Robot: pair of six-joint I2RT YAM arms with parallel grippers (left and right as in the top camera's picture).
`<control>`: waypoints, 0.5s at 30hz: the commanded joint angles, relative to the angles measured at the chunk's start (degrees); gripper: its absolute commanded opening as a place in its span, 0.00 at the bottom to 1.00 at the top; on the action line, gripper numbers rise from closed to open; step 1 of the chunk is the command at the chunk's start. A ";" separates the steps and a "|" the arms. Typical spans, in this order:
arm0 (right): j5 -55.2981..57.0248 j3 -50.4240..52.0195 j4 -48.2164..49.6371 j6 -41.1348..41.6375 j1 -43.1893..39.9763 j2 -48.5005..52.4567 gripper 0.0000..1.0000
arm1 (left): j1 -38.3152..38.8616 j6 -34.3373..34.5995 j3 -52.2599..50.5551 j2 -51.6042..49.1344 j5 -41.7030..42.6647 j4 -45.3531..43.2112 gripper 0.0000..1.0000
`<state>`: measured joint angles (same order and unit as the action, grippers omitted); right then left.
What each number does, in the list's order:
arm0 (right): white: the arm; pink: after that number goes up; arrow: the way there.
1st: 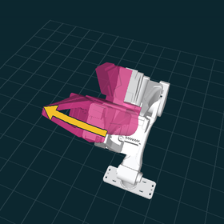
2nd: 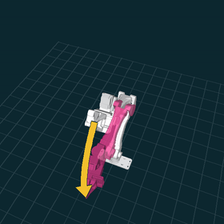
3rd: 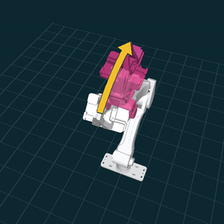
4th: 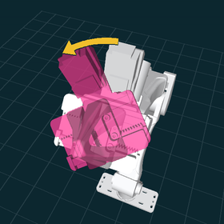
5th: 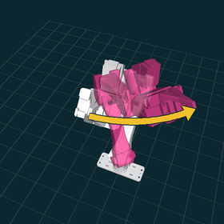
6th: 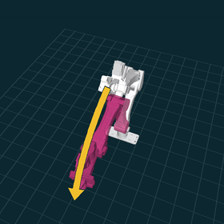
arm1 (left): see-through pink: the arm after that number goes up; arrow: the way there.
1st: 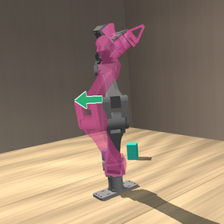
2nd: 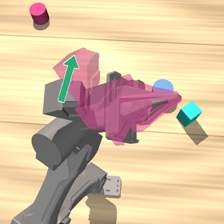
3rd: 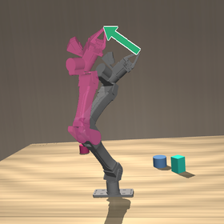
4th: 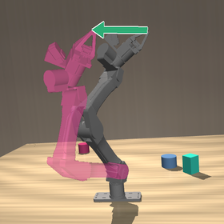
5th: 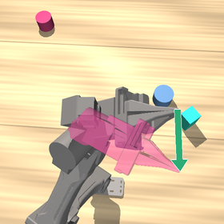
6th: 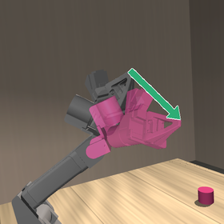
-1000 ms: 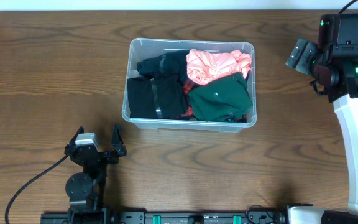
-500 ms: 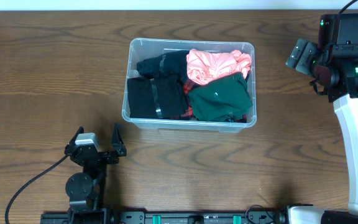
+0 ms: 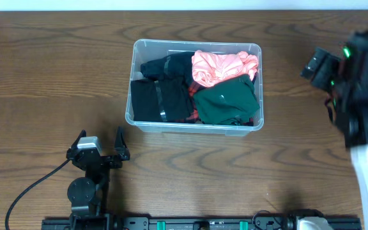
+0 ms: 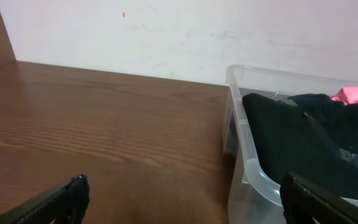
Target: Pack container
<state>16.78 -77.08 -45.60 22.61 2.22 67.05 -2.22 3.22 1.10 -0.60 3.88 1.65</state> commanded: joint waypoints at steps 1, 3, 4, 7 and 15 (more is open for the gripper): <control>-3.21 8.92 6.75 -3.61 -0.11 -7.56 0.99 | -0.24 0.72 -0.87 0.37 0.11 2.14 0.98; -5.42 14.53 13.51 -6.10 -0.17 -12.02 0.99 | -0.24 0.72 -0.87 0.37 0.11 2.14 0.98; -6.80 17.84 17.66 -7.45 -0.17 -14.47 0.99 | -0.24 0.72 -0.87 0.37 0.11 2.14 0.98; -11.45 26.84 28.48 -11.56 -0.17 -21.75 0.99 | -0.24 0.72 -0.87 0.37 0.11 2.14 0.98; -20.28 48.11 42.18 -19.08 -0.24 -41.18 0.99 | -0.24 0.72 -0.87 0.37 0.11 2.14 0.98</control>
<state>1.04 -35.46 -4.12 7.97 2.15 31.77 -2.22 3.25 1.13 -0.58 3.81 1.67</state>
